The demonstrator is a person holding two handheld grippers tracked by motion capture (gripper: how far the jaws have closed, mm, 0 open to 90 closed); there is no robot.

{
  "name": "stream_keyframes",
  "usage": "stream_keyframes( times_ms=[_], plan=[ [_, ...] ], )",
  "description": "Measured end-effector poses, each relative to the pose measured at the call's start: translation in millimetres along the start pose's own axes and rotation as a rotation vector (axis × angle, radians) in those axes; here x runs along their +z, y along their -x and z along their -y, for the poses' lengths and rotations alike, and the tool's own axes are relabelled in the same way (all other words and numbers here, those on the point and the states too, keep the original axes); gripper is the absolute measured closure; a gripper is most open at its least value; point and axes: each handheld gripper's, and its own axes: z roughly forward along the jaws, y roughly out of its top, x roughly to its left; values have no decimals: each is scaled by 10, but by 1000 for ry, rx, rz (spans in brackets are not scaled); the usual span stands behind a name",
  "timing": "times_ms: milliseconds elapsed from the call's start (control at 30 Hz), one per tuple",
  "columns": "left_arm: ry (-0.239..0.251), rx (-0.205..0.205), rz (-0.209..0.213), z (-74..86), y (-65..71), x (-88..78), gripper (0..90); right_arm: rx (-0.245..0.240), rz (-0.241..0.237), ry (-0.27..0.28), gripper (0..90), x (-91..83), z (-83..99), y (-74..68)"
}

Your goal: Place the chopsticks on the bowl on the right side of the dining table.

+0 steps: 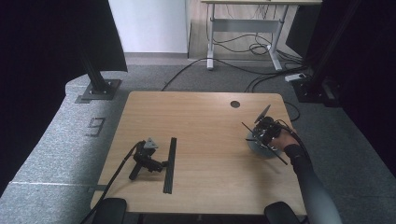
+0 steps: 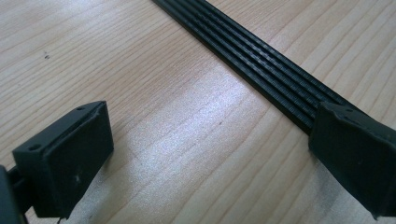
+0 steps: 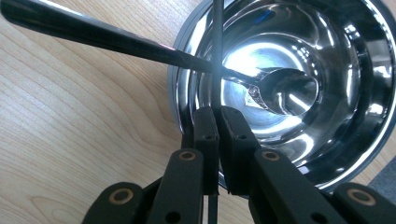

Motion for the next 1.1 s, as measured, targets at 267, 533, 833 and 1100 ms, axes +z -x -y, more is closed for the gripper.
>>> stream_keyframes(
  times_ms=[267, 533, 833, 1100],
  plan=[
    [0, 0, 0, 0, 0, 0, 0, 24, -16, 34, 757, -24, 34, 26],
    [2, -3, 0, 0, 2, 2, 0, 78, 15, 153, 414, -184, 137, 38],
    [3, -2, 0, 0, 2, 2, 0, 191, 24, 352, 108, -139, 372, 27],
    [4, -1, -1, 1, 1, 3, 0, 290, 60, 476, 39, -46, 581, 4]
  ],
)
